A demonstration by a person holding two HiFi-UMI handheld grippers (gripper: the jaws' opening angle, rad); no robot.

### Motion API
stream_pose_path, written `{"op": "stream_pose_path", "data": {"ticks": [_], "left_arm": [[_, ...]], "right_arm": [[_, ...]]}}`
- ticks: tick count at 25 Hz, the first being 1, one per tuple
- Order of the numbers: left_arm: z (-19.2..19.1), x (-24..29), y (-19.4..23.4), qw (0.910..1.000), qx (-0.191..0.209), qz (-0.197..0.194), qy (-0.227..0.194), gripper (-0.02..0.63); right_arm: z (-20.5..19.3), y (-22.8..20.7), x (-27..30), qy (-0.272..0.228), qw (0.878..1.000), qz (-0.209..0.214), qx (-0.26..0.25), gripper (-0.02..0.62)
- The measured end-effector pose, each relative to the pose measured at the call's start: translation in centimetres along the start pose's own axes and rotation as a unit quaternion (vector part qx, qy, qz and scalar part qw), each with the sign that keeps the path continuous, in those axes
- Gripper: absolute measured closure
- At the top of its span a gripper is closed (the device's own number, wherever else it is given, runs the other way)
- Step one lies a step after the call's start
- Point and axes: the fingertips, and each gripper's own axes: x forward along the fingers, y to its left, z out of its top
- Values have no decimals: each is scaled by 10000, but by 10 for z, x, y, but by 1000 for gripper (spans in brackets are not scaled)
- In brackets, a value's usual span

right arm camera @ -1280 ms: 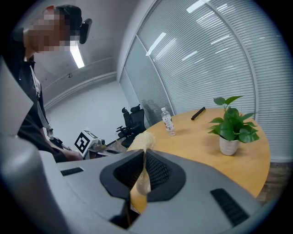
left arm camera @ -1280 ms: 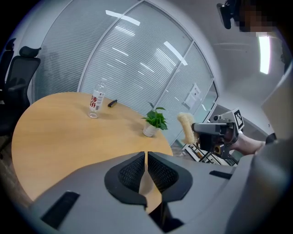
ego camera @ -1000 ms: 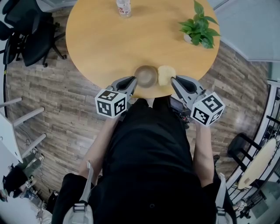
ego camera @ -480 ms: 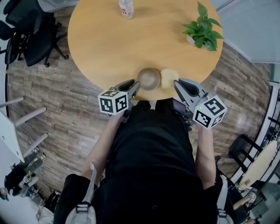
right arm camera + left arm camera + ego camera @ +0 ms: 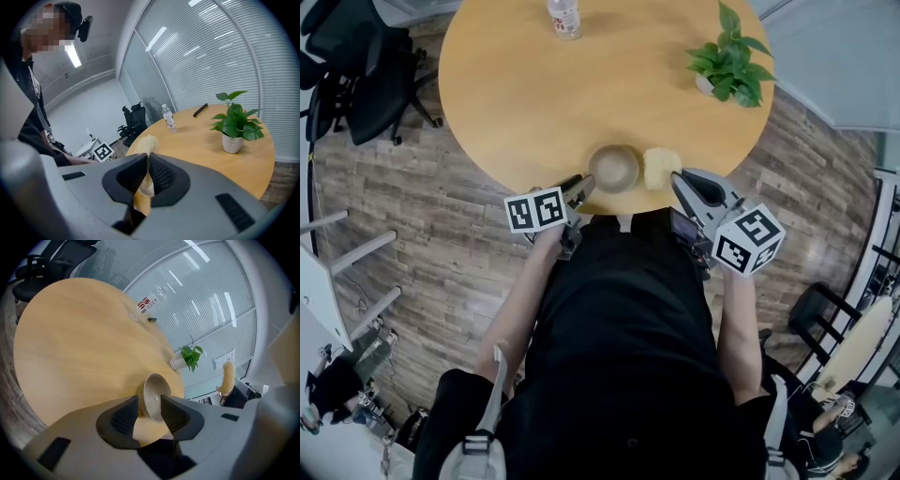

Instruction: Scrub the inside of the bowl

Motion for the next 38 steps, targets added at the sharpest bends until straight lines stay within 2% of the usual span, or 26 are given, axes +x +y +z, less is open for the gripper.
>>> {"op": "stream_pose_path", "data": {"ticks": [6,12,16,25,38], "left_arm": [[-10,10,2,9981,-533,-188,234,462],[-14,18,4,9944,-939,-377,293,463],[-13,21,5,9941,-952,-362,364,470],[-16,24,7,9936,-923,-273,585,548],[-18,24,4,9937,-922,-247,593,575]], "right_arm": [[0,-3,-2,15,10000,-48,35,570],[-2,-7,-2,17,9999,-87,91,569],[-2,-10,-1,21,9999,-108,103,571],[0,-11,-3,11,9997,-175,145,569],[-4,-11,-4,73,9998,-160,98,569]]}}
